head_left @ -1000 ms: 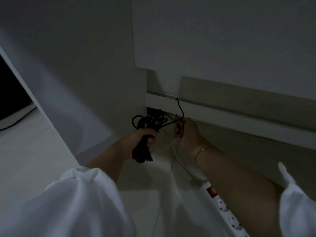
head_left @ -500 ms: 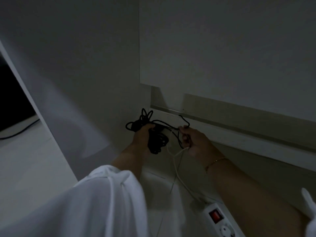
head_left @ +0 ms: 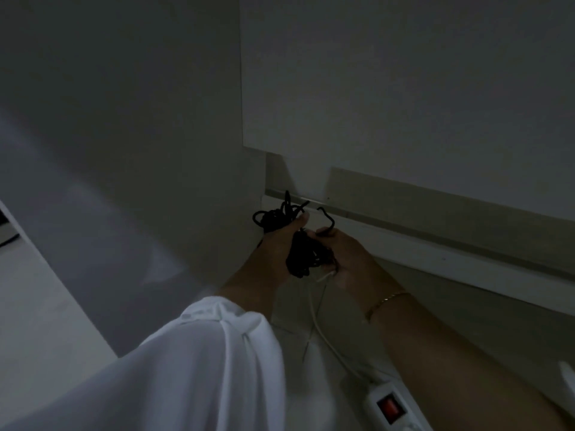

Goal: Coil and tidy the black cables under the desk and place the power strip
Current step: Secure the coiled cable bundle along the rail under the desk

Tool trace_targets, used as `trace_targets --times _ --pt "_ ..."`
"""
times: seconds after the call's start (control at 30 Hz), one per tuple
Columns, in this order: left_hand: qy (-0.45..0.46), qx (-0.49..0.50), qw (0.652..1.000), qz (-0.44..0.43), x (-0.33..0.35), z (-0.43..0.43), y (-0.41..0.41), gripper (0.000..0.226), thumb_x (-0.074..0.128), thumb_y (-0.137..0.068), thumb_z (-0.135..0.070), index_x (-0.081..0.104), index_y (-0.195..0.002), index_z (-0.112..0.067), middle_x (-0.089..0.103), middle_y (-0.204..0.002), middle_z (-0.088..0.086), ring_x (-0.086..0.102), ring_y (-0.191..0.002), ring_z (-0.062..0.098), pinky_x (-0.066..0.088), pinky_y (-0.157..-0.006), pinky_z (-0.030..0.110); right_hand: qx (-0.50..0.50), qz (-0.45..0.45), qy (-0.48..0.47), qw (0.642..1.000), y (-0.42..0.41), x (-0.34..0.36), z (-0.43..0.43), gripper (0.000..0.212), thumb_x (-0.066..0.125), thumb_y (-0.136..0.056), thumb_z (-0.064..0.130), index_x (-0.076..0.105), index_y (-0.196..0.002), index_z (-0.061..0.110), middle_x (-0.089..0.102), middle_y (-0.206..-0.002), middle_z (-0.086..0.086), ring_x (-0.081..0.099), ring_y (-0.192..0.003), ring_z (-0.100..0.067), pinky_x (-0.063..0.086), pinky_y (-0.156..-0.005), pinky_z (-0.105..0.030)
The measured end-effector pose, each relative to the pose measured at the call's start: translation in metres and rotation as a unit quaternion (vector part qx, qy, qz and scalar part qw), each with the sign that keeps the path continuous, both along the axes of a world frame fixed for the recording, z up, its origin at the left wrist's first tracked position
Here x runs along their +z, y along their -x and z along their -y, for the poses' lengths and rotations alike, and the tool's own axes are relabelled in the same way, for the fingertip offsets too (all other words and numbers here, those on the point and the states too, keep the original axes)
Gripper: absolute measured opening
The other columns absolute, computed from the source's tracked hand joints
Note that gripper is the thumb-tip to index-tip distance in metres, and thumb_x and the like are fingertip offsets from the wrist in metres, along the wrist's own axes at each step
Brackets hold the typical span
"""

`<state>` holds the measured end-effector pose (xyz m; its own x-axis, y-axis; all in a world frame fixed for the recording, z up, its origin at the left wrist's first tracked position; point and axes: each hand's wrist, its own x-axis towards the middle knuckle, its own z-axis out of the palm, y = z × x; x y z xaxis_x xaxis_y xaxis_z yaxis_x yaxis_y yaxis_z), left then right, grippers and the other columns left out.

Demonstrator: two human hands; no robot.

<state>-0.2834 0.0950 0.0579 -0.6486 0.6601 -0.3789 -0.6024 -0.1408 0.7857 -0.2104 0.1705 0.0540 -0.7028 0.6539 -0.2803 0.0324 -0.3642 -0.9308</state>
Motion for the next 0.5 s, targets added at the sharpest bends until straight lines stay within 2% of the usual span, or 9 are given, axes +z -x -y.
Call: trace_targets --times 0.1,0.13,0.2,0.27,0.33,0.4,0.5 --pt "0.026 -0.007 0.999 -0.025 -0.009 -0.005 0.008 0.051 0.056 -0.091 -0.009 0.061 -0.04 -0.011 0.058 -0.047 0.004 0.057 -0.045 0.014 0.05 -0.052 0.022 0.004 0.007 -0.033 0.999 0.0 0.0 -0.002 0.027 0.056 -0.086 -0.007 0.053 -0.066 0.009 0.057 -0.063 -0.006 0.058 -0.047 -0.008 0.047 -0.046 -0.016" --pt "0.047 -0.01 0.998 -0.042 -0.01 -0.006 0.01 0.049 0.054 -0.092 -0.006 0.06 -0.043 -0.009 0.056 -0.05 0.006 0.055 -0.049 0.015 0.047 -0.056 0.024 0.013 0.011 -0.038 0.999 -0.001 0.001 -0.003 0.028 0.056 -0.085 -0.011 0.053 -0.065 0.009 0.059 -0.054 -0.004 0.056 -0.039 -0.003 0.044 -0.04 -0.012" --pt "0.073 -0.01 0.995 -0.072 -0.012 -0.004 0.012 0.03 0.054 -0.092 -0.004 0.057 -0.063 -0.011 0.052 -0.066 0.009 0.05 -0.061 0.018 0.042 -0.063 0.027 0.026 0.034 -0.06 0.997 0.0 0.0 -0.004 0.029 0.058 -0.082 -0.013 0.055 -0.065 0.009 0.06 -0.042 0.006 0.055 -0.035 0.001 0.041 -0.037 -0.009" --pt "0.065 0.004 0.994 -0.082 -0.019 -0.004 0.015 0.019 0.057 -0.09 -0.003 0.058 -0.072 -0.011 0.055 -0.072 0.009 0.052 -0.065 0.019 0.045 -0.064 0.027 0.027 0.053 -0.067 0.996 0.003 -0.001 -0.004 0.024 0.064 -0.08 -0.005 0.06 -0.063 0.011 0.062 -0.049 0.004 0.058 -0.047 -0.005 0.04 -0.045 -0.012" --pt "0.054 0.019 0.994 -0.09 -0.023 -0.003 0.018 0.015 0.06 -0.087 -0.003 0.061 -0.074 -0.01 0.059 -0.073 0.009 0.056 -0.064 0.019 0.049 -0.056 0.023 0.008 0.05 -0.015 0.999 0.005 -0.003 -0.008 0.018 0.067 -0.081 0.011 0.064 -0.064 0.015 0.063 -0.059 0.001 0.056 -0.055 -0.011 0.038 -0.049 -0.016" --pt "0.03 0.022 0.994 -0.099 -0.026 -0.004 0.02 0.018 0.059 -0.087 -0.001 0.061 -0.072 -0.01 0.06 -0.071 0.008 0.057 -0.062 0.018 0.049 -0.053 0.022 -0.031 0.016 0.068 0.997 0.005 -0.005 -0.014 0.019 0.062 -0.087 0.02 0.062 -0.069 0.014 0.063 -0.058 0.004 0.048 -0.039 -0.005 0.031 -0.037 -0.012" --pt "0.026 0.012 0.993 -0.115 -0.031 -0.006 0.022 0.021 0.058 -0.086 0.002 0.06 -0.068 -0.01 0.061 -0.062 0.007 0.058 -0.054 0.018 0.048 -0.05 0.02 -0.065 -0.032 0.132 0.989 0.004 -0.005 -0.018 0.02 0.049 -0.095 0.018 0.057 -0.077 0.012 0.06 -0.061 0.003 0.041 -0.03 -0.002 0.024 -0.03 -0.009"
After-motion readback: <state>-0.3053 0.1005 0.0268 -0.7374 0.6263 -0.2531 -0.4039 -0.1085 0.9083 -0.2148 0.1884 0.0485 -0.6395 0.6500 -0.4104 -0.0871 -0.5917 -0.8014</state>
